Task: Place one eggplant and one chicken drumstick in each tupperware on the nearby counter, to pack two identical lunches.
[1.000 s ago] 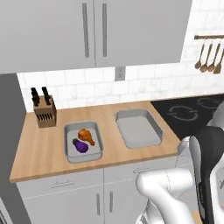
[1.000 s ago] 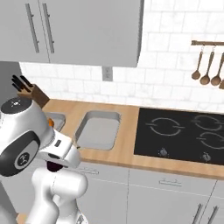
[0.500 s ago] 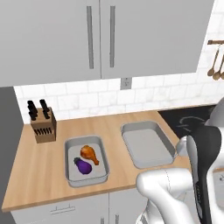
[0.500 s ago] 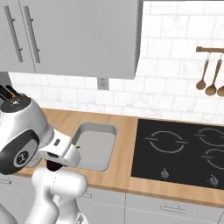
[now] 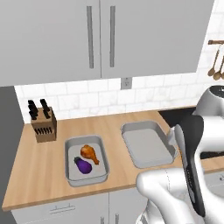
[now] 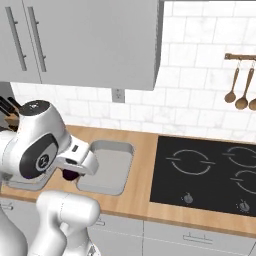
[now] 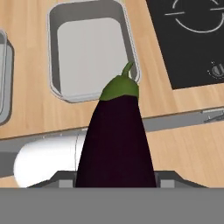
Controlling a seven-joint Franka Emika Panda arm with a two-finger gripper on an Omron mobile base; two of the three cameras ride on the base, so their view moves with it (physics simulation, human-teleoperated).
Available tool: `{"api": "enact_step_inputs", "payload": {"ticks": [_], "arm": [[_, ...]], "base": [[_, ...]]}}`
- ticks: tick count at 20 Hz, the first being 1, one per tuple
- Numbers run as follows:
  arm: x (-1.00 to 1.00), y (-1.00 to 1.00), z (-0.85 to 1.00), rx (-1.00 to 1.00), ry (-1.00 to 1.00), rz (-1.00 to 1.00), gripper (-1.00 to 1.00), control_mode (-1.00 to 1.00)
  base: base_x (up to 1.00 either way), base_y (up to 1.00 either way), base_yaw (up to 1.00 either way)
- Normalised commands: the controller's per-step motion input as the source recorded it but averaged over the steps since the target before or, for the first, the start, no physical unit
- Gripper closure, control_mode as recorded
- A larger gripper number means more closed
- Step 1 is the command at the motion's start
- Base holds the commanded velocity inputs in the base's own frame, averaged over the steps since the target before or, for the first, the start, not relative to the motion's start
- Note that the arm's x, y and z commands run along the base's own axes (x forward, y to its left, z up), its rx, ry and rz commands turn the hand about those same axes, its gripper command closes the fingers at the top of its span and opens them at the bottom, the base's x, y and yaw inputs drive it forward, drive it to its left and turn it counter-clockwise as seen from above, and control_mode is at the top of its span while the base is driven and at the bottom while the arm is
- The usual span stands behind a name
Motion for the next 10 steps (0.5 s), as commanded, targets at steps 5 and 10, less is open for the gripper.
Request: {"api": "enact_step_inputs", "payload": {"ticks": [5, 10], "arm": [[1.0, 0.08, -0.4, 0.0, 0.0, 0.05, 1.0, -1.0], [1.0, 0.15, -0.8, 0.0, 0.0, 0.07, 1.0, -1.0]], "base": [[0.0, 0.0, 0.0], [0.0, 0.0, 0.0]]}}
